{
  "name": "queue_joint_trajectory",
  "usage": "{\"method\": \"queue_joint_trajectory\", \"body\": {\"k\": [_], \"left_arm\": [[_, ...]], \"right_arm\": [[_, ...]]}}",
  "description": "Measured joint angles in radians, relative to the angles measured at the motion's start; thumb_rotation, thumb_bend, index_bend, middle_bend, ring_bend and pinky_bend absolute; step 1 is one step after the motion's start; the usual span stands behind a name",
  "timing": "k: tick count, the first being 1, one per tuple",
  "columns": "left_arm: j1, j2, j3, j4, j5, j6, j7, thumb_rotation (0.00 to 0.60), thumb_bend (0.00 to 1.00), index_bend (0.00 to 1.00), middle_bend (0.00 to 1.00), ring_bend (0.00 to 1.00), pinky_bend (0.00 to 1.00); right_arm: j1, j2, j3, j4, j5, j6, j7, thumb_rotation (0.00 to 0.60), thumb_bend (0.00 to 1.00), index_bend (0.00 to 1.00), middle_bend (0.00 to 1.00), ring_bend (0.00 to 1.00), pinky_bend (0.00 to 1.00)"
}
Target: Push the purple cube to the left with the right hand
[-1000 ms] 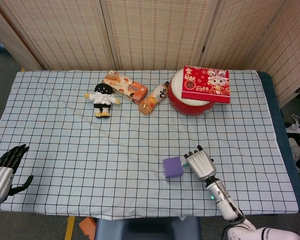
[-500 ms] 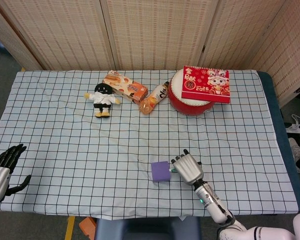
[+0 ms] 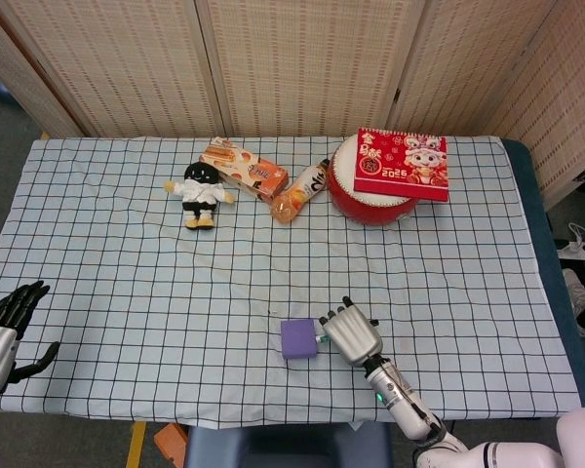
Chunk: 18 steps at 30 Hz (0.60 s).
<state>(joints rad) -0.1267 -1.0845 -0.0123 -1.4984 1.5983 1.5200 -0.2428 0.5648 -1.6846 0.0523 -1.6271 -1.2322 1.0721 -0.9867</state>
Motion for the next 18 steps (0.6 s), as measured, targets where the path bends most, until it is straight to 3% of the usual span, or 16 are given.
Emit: {"method": "queue_joint_trajectory", "body": {"k": [18], "left_arm": [[0.003, 0.01, -0.002, -0.004, -0.004, 0.003, -0.028, 0.6, 0.37, 0.0, 0.0, 0.0, 0.12]], "right_arm": [[0.145, -0.196, 0.093, 0.059, 0.151, -0.055, -0.076, 0.6, 0.48, 0.97, 0.85, 0.56, 0.31]]}}
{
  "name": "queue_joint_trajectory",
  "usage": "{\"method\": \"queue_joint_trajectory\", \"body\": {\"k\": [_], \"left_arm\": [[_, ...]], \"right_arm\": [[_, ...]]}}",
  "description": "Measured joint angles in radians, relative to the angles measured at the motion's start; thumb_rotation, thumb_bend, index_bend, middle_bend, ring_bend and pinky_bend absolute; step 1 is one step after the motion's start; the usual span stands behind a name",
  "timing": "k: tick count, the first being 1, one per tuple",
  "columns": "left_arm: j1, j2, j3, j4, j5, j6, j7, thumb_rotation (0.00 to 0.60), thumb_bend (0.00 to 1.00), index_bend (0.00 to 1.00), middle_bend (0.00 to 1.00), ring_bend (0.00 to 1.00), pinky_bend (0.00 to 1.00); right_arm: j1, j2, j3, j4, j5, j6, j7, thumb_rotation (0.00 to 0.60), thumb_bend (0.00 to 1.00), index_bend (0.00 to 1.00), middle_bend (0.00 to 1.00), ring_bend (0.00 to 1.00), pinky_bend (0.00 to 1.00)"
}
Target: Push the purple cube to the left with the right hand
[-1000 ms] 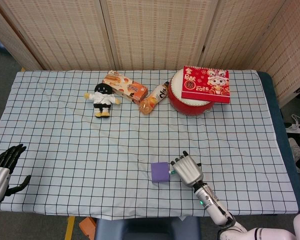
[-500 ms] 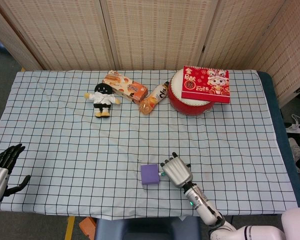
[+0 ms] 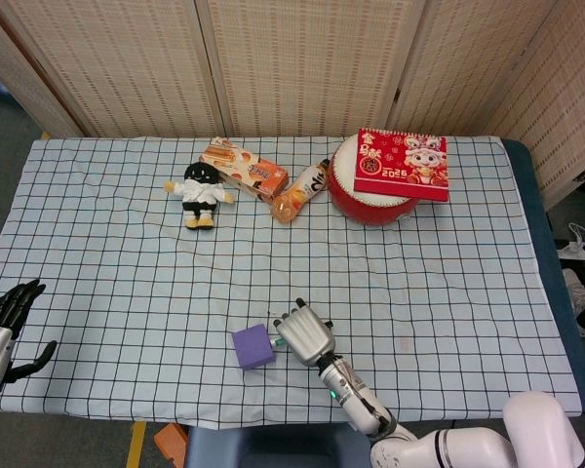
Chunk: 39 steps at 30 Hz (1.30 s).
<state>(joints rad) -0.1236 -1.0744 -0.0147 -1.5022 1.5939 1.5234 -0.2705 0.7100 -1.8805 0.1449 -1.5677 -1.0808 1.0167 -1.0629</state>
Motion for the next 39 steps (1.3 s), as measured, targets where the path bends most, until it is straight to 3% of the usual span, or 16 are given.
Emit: {"method": "queue_joint_trajectory", "body": {"k": [11, 24, 39], "left_arm": [[0.002, 0.007, -0.001, 0.005, 0.002, 0.007, -0.022, 0.6, 0.37, 0.0, 0.0, 0.0, 0.12], [0.01, 0.005, -0.001, -0.001, 0.008, 0.022, -0.008, 0.6, 0.37, 0.0, 0.0, 0.0, 0.12], [0.015, 0.011, -0.001, 0.001, 0.013, 0.033, -0.029, 0.6, 0.37, 0.0, 0.0, 0.0, 0.12]], "right_arm": [[0.091, -0.111, 0.049, 0.109, 0.074, -0.01, -0.013, 0.6, 0.48, 0.97, 0.85, 0.56, 0.31], [0.084, -0.029, -0.023, -0.023, 0.06, 0.053, -0.042, 0.6, 0.48, 0.97, 0.85, 0.56, 0.31], [0.162, -0.135, 0.022, 0.044, 0.114, 0.038, -0.059, 0.6, 0.48, 0.97, 0.85, 0.56, 0.31]]}}
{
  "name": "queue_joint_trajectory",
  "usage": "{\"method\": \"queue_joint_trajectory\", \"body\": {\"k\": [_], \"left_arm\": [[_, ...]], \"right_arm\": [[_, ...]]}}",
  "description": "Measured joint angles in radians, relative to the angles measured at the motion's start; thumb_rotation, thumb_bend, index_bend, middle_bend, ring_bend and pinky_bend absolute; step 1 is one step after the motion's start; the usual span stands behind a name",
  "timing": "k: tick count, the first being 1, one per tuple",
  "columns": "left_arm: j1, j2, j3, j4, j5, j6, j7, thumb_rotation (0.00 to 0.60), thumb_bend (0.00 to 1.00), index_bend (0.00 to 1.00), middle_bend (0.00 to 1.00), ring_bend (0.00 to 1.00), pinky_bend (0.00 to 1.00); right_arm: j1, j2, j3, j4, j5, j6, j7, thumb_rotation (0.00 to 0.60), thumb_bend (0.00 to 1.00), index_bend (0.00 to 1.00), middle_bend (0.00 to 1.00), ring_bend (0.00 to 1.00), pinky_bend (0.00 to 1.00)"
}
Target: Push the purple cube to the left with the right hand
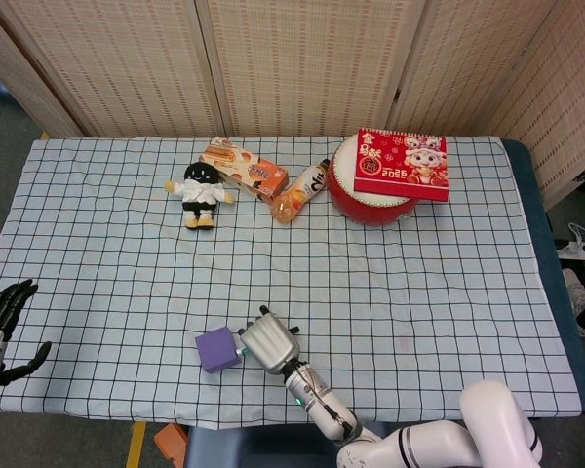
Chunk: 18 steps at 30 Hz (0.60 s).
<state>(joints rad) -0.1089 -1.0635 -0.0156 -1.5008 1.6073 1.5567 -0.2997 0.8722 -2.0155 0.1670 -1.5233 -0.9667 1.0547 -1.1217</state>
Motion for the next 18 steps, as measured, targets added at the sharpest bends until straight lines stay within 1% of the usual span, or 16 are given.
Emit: {"method": "queue_joint_trajectory", "body": {"k": [8, 14, 18], "left_arm": [[-0.001, 0.003, 0.003, 0.002, 0.004, -0.002, -0.007, 0.6, 0.37, 0.0, 0.0, 0.0, 0.12], [0.0, 0.004, 0.003, 0.002, 0.003, -0.002, -0.012, 0.6, 0.37, 0.0, 0.0, 0.0, 0.12], [-0.001, 0.006, 0.003, 0.004, 0.003, -0.004, -0.022, 0.6, 0.36, 0.0, 0.0, 0.0, 0.12]], "right_arm": [[0.063, -0.104, 0.057, 0.101, 0.037, -0.007, -0.016, 0.6, 0.48, 0.97, 0.85, 0.56, 0.31], [0.098, -0.153, 0.088, 0.155, 0.055, -0.02, -0.016, 0.6, 0.48, 0.97, 0.85, 0.56, 0.31], [0.147, -0.217, 0.135, 0.246, 0.06, -0.041, 0.003, 0.6, 0.48, 0.97, 0.85, 0.56, 0.31]]}}
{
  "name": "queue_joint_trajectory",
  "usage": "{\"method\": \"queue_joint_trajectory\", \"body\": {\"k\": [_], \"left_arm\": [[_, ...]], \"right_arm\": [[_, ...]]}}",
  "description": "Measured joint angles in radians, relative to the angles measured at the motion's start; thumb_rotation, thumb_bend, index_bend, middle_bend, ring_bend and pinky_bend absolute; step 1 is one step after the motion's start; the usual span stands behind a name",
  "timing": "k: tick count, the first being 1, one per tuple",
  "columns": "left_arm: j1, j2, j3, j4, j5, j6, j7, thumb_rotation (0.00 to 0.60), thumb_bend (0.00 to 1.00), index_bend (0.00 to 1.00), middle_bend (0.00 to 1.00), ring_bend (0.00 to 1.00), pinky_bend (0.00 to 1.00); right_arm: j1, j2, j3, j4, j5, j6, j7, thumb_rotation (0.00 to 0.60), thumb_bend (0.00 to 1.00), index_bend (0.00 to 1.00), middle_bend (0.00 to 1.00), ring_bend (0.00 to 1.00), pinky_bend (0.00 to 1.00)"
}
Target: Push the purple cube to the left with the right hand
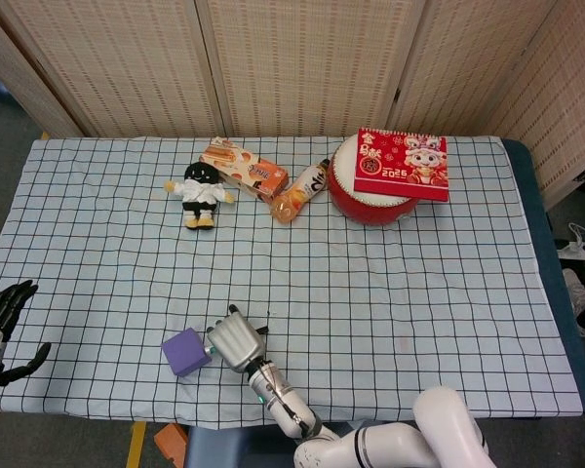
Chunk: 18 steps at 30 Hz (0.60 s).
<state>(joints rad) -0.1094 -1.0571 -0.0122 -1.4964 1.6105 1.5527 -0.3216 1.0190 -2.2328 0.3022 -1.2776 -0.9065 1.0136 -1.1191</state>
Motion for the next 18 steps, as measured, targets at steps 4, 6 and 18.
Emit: {"method": "queue_joint_trajectory", "body": {"k": [4, 6, 18], "left_arm": [[-0.001, 0.002, 0.0, 0.004, 0.0, -0.003, -0.01, 0.6, 0.37, 0.0, 0.0, 0.0, 0.12], [-0.002, 0.002, 0.0, 0.006, 0.001, -0.003, -0.014, 0.6, 0.37, 0.0, 0.0, 0.0, 0.12], [0.003, 0.002, 0.002, 0.004, 0.006, 0.008, -0.008, 0.6, 0.36, 0.0, 0.0, 0.0, 0.12]], "right_arm": [[0.065, -0.027, 0.018, 0.055, 0.007, -0.014, 0.056, 0.6, 0.48, 0.97, 0.85, 0.56, 0.31], [0.096, -0.031, 0.016, 0.07, 0.017, -0.013, 0.09, 0.6, 0.48, 0.97, 0.85, 0.56, 0.31], [0.102, 0.002, -0.044, 0.09, 0.043, 0.087, 0.093, 0.6, 0.48, 0.97, 0.85, 0.56, 0.31]]}}
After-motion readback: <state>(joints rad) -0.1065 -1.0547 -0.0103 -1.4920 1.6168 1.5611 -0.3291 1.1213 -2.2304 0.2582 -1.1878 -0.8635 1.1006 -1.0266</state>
